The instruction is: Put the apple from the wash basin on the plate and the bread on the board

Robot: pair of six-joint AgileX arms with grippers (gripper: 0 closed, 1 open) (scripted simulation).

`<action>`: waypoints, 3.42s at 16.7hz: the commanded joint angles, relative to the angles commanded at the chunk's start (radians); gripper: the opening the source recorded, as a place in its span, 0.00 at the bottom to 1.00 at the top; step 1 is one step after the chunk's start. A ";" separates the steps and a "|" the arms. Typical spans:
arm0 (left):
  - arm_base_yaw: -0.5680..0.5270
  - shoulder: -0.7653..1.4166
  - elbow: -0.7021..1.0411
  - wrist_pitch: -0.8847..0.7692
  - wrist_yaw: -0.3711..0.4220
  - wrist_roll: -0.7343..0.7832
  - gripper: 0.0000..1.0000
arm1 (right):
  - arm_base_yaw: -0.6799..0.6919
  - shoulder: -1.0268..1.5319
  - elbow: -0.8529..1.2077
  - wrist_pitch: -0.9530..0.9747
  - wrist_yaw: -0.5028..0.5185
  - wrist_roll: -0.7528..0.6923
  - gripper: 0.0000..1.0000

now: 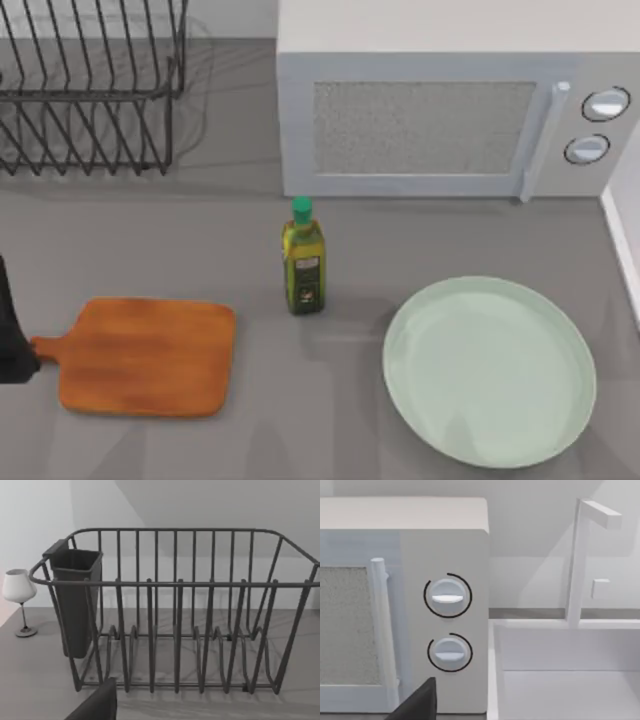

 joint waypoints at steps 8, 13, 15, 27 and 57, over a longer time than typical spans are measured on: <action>0.000 0.000 0.000 0.000 0.000 0.000 1.00 | -0.002 0.010 0.009 -0.006 0.000 -0.002 1.00; 0.000 0.000 0.000 0.000 0.000 0.000 1.00 | -0.036 0.220 0.189 -0.130 0.000 -0.034 1.00; 0.000 0.000 0.000 0.000 0.000 0.000 1.00 | -0.059 0.373 0.307 -0.212 0.000 -0.055 1.00; 0.000 0.000 0.000 0.000 0.000 0.000 1.00 | -0.223 1.589 1.164 -0.802 0.001 -0.210 1.00; 0.000 0.000 0.000 0.000 0.000 0.000 1.00 | -0.280 2.341 1.283 -0.513 0.004 -0.259 1.00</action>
